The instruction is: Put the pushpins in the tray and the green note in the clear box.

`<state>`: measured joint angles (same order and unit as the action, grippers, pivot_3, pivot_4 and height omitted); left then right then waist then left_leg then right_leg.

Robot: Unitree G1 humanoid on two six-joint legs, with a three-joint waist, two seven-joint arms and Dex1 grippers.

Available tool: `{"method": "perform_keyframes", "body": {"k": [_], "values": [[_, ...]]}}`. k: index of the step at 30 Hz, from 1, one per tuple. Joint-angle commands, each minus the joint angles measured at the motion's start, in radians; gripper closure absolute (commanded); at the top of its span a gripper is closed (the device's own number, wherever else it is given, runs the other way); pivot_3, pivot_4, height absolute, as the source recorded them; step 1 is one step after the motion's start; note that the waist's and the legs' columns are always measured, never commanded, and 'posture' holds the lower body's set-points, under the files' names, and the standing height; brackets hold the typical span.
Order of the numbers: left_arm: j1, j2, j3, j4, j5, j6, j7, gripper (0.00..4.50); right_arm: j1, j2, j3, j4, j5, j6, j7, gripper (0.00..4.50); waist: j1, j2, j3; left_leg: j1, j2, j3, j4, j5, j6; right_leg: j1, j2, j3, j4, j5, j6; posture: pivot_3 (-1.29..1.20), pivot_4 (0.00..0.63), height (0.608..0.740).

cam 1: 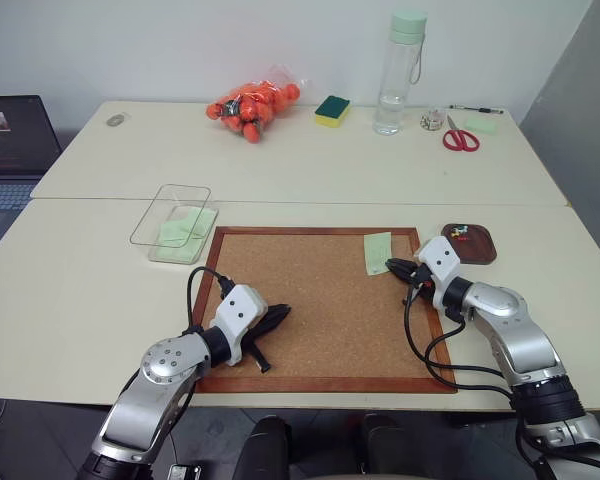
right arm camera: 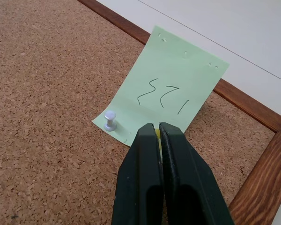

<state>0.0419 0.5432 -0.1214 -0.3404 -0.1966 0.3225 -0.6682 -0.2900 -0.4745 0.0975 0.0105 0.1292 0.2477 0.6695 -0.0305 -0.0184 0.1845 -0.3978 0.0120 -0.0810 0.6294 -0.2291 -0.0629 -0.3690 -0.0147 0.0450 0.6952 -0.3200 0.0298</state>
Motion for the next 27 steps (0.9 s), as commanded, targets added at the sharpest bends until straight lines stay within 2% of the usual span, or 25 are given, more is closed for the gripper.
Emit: {"method": "perform_keyframes", "body": {"k": [1,8,20,27], "values": [[0.015,-0.002,-0.024,0.009,0.01,0.014,-0.007,4.5,-0.014,0.012,-0.036,-0.006,0.016,-0.032,-0.012,4.46,0.0,0.0,0.0,0.0,0.0,0.0,0.0,0.0,0.0,0.0,0.0,0.0,0.0,0.0,0.0,0.0,0.15,0.74],[0.014,0.0,-0.027,0.016,0.013,0.009,-0.011,4.5,-0.006,0.039,-0.097,-0.059,0.08,-0.053,-0.014,4.46,-0.001,0.0,0.0,0.0,0.0,0.0,0.0,0.0,0.0,-0.001,0.0,0.0,0.0,0.0,0.0,0.0,0.15,0.74],[0.017,0.004,-0.031,0.02,0.014,0.004,-0.017,4.5,0.016,0.058,-0.128,-0.102,0.114,-0.045,-0.034,4.46,-0.001,0.0,0.0,0.0,0.0,0.0,0.0,0.0,0.0,0.0,0.0,0.0,0.0,0.0,0.0,0.0,0.15,0.74],[0.021,0.005,-0.031,0.019,0.016,-0.001,-0.016,4.5,0.012,0.042,-0.257,-0.043,0.18,0.018,-0.097,4.46,-0.001,0.0,0.0,0.0,0.0,0.0,0.0,0.0,0.0,0.0,0.0,0.0,0.0,0.0,0.0,0.0,0.15,0.74]]}}
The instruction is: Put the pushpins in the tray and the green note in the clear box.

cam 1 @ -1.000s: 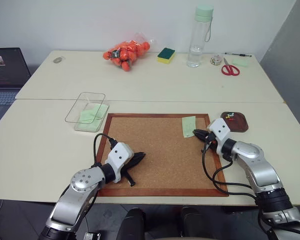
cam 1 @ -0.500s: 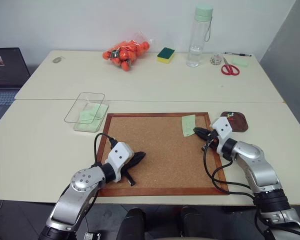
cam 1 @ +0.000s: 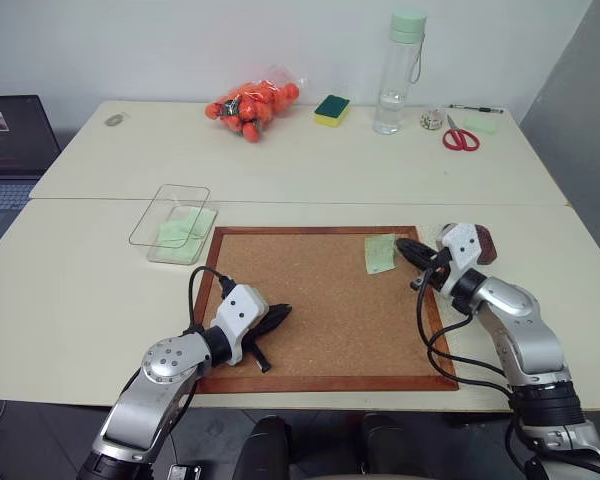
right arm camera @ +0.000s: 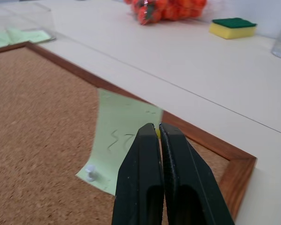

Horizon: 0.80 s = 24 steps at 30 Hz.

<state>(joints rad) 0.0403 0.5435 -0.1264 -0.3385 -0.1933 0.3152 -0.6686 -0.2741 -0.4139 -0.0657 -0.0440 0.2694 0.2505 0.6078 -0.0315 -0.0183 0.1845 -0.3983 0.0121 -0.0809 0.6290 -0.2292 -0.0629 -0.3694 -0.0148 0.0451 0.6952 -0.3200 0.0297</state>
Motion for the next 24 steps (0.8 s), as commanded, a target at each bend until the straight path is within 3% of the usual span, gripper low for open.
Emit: {"method": "perform_keyframes", "body": {"k": [1,11,24], "values": [[0.022,0.005,-0.027,0.017,0.013,0.006,-0.017,4.5,-0.002,-0.026,-0.117,0.038,0.037,0.02,-0.052,4.46,0.0,0.0,0.0,0.0,0.0,0.0,0.0,0.0,0.0,0.0,0.0,0.0,0.0,0.0,0.0,0.0,0.15,0.74],[0.009,0.004,-0.033,0.029,0.015,0.001,-0.025,4.5,-0.076,-0.062,-0.165,0.222,-0.014,0.068,-0.172,4.46,-0.001,0.001,0.0,0.001,0.0,0.001,0.0,0.0,0.0,0.0,0.0,0.0,0.0,0.0,0.0,0.0,0.15,0.74],[0.018,0.002,-0.027,0.02,0.014,0.006,-0.02,4.5,-0.12,-0.08,-0.18,0.285,-0.057,0.026,-0.237,1.73,-0.001,0.001,-0.001,0.0,-0.001,0.001,0.0,0.0,0.0,0.0,0.0,0.001,0.0,0.0,0.0,0.0,0.15,0.74]]}}
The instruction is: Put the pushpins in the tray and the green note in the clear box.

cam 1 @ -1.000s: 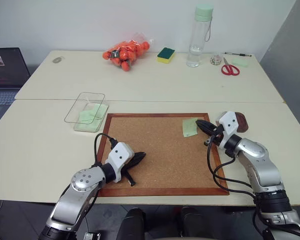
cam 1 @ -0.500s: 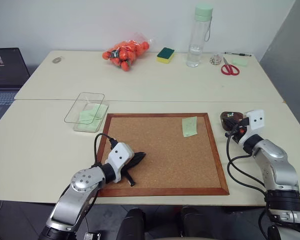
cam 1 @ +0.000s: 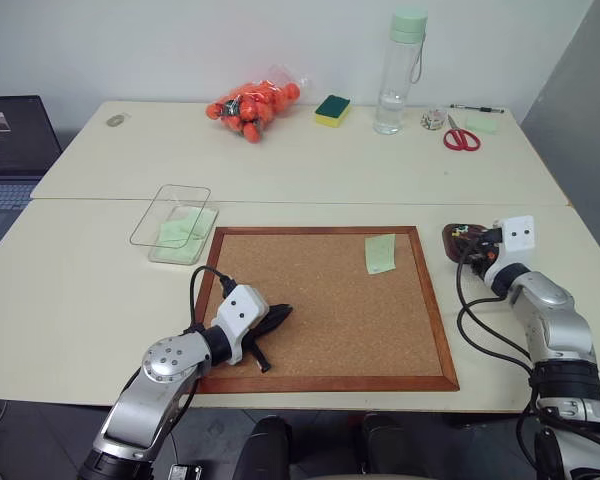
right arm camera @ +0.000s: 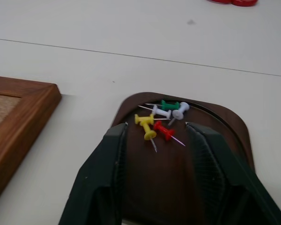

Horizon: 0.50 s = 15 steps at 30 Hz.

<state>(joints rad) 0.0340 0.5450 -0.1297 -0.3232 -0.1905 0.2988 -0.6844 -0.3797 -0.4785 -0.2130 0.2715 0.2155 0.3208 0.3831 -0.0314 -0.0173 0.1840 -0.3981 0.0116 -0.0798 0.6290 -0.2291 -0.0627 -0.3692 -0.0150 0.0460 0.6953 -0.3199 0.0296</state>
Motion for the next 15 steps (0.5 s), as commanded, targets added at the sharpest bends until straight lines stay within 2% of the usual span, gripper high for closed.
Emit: {"method": "perform_keyframes", "body": {"k": [1,5,8,11,15], "values": [[0.026,0.001,-0.023,0.003,0.011,0.023,-0.004,4.5,-0.008,-0.011,-0.037,-0.051,0.007,-0.051,-0.008,1.48,-0.001,0.0,0.0,0.0,0.0,0.0,0.0,0.0,0.0,0.0,0.0,0.0,0.0,0.0,0.0,0.0,0.15,0.74],[0.031,0.002,-0.021,-0.001,0.01,0.023,-0.004,4.5,0.034,0.012,-0.04,-0.176,0.083,-0.059,0.055,0.81,-0.001,0.0,0.0,0.0,0.0,0.0,0.0,0.0,0.0,0.0,0.001,0.0,0.0,0.0,0.0,0.0,0.15,0.74],[0.033,0.004,-0.02,-0.002,0.009,0.025,-0.007,4.5,0.099,0.019,0.01,-0.326,0.161,0.0,0.155,0.08,-0.001,0.0,0.0,0.0,0.0,0.0,0.0,0.0,0.0,0.0,0.001,0.0,0.0,0.0,0.0,0.0,0.15,0.74],[0.033,0.006,-0.019,0.0,0.008,0.025,-0.011,4.5,0.157,0.013,0.089,-0.441,0.176,0.043,0.211,0.08,-0.001,0.0,0.0,0.0,0.001,-0.001,-0.001,0.0,0.0,0.0,0.0,0.0,0.0,0.0,0.0,0.0,0.15,0.74],[0.028,0.009,-0.017,0.006,0.008,0.024,-0.017,4.5,0.199,0.01,0.216,-0.515,0.115,0.013,0.256,0.08,-0.001,0.0,0.0,0.0,0.001,-0.001,0.0,0.0,0.0,0.0,0.0,0.0,0.0,0.0,0.0,0.0,0.15,0.74]]}}
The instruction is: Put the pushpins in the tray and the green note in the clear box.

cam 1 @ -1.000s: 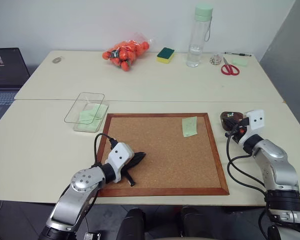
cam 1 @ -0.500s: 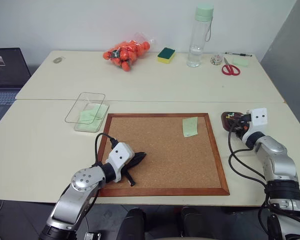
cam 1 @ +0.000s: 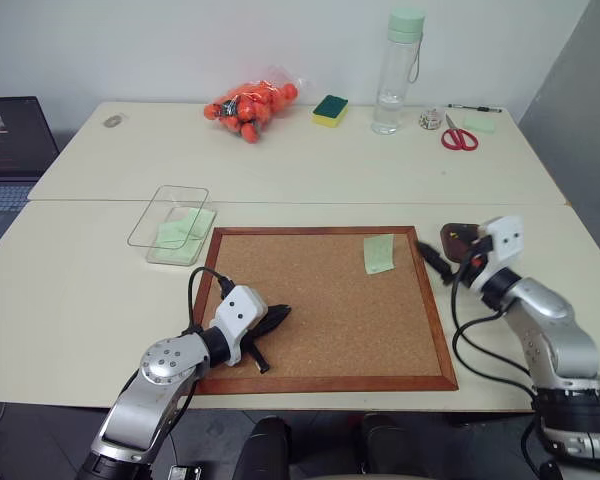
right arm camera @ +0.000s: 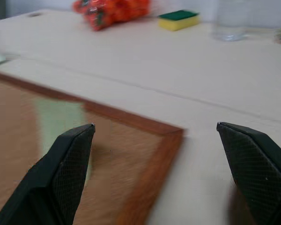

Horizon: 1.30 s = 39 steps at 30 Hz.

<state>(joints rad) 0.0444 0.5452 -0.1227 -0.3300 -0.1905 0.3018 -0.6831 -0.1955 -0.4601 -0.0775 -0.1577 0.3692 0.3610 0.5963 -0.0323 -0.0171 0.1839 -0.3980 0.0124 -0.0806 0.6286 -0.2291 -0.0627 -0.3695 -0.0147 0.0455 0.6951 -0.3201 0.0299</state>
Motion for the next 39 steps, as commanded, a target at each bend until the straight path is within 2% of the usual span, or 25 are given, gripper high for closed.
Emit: {"method": "perform_keyframes", "body": {"k": [1,5,15,27,37,39], "values": [[0.016,0.01,-0.026,0.014,0.009,0.021,-0.019,4.5,0.02,-0.004,0.105,-0.09,-0.043,-0.027,0.052,0.08,0.0,0.0,0.0,0.0,0.0,0.0,0.0,0.0,0.0,0.0,0.0,0.0,0.0,0.0,0.001,0.0,0.15,0.74],[0.01,0.006,-0.025,0.018,0.009,0.021,-0.018,4.5,0.002,0.037,0.163,-0.031,-0.077,-0.059,0.05,0.08,0.0,0.0,0.0,0.0,0.0,0.0,0.0,0.0,0.0,0.0,0.0,0.0,0.0,-0.002,0.004,0.0,0.15,0.74],[0.026,0.001,-0.028,0.005,0.013,0.022,-0.007,4.5,-0.052,0.085,0.201,0.093,-0.144,-0.118,0.041,0.08,0.0,0.0,0.0,0.0,0.0,0.0,0.0,0.0,0.0,0.0,0.0,-0.001,-0.001,0.0,0.0,0.0,0.15,0.74],[0.027,0.001,-0.03,0.001,0.013,0.021,-0.006,4.5,-0.061,0.108,0.188,0.129,-0.144,-0.108,0.03,2.3,0.0,0.0,0.0,0.0,0.0,0.0,0.0,0.0,0.0,0.0,0.0,-0.001,-0.001,0.0,0.0,0.0,0.15,0.74],[0.025,0.003,-0.029,0.003,0.014,0.021,-0.006,4.5,-0.08,0.103,0.179,0.179,-0.182,-0.131,0.016,4.41,0.0,0.0,0.0,0.0,0.0,0.0,0.0,0.0,0.0,0.0,0.0,-0.001,-0.001,0.0,0.0,0.0,0.15,0.74],[0.025,0.003,-0.028,0.002,0.014,0.022,-0.006,4.5,-0.083,0.099,0.18,0.184,-0.194,-0.152,0.018,4.48,0.0,0.0,0.0,0.0,0.0,0.0,0.0,0.0,0.0,0.0,0.0,-0.001,-0.001,0.0,0.0,0.0,0.15,0.74]]}}
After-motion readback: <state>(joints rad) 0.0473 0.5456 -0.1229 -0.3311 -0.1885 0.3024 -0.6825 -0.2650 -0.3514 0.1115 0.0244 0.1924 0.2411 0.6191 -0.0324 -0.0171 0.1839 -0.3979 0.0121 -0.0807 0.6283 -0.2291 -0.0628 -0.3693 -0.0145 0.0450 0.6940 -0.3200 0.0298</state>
